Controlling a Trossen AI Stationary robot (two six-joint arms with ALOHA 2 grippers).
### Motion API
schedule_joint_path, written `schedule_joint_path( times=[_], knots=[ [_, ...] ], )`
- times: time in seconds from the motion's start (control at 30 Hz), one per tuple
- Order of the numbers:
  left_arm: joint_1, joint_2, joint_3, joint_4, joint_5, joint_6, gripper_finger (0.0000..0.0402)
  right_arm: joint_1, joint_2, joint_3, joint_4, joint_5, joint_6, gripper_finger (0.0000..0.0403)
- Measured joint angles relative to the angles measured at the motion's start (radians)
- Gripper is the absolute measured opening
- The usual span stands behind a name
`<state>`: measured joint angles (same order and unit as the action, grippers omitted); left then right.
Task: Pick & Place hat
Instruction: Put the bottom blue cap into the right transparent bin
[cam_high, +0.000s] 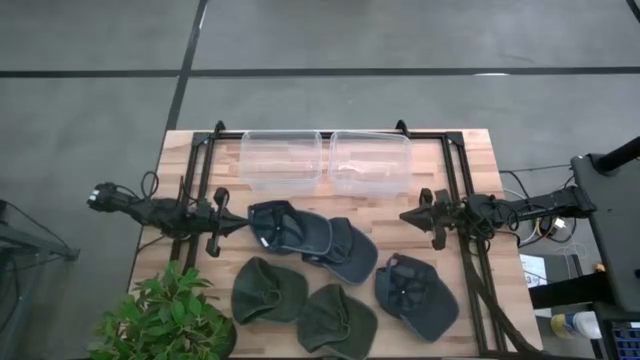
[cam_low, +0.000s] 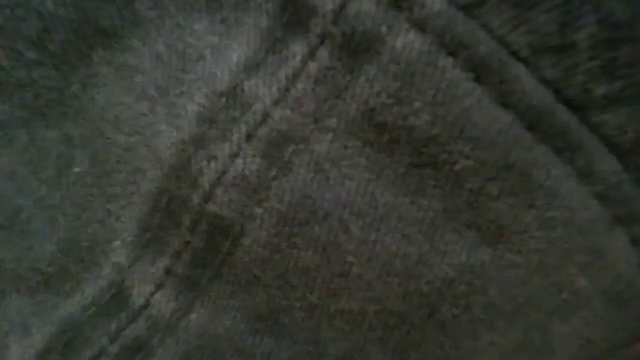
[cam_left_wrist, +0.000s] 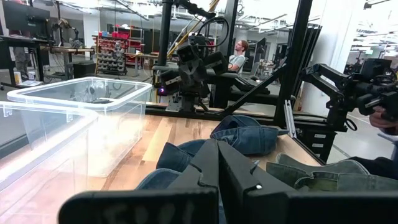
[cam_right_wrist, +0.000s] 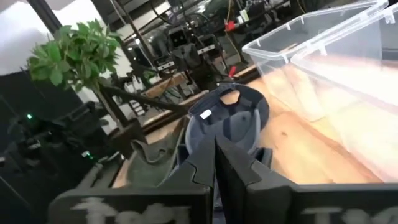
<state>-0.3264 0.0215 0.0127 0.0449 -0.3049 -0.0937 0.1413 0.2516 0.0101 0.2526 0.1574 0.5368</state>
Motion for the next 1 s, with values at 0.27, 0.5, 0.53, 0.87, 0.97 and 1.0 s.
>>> schedule_joint_path(
  times=[0.27, 0.5, 0.53, 0.87, 0.97, 1.0],
  knots=[
    [0.000, 0.000, 0.000, 0.000, 0.000, 0.000, 0.0000, -0.002, 0.000, 0.000, 0.027, -0.014, 0.116, 0.0009],
    [0.000, 0.000, 0.000, 0.000, 0.000, 0.000, 0.0000, -0.002, 0.000, 0.001, 0.025, -0.099, 0.229, 0.0009],
    [0.000, 0.000, 0.000, 0.000, 0.000, 0.000, 0.0000, -0.002, 0.001, 0.006, 0.012, -0.135, 0.252, 0.0010],
    [0.000, 0.000, 0.000, 0.000, 0.000, 0.000, 0.0000, 0.091, 0.142, 0.225, -0.493, -0.370, 0.269, 0.0093],
    [0.000, 0.000, 0.000, 0.000, 0.000, 0.000, 0.0000, 0.112, 0.226, 0.318, -0.710, -0.350, 0.279, 0.0126],
    [0.000, 0.000, 0.000, 0.000, 0.000, 0.000, 0.0000, 0.116, 0.253, 0.351, -0.779, -0.339, 0.280, 0.0136]
  ],
)
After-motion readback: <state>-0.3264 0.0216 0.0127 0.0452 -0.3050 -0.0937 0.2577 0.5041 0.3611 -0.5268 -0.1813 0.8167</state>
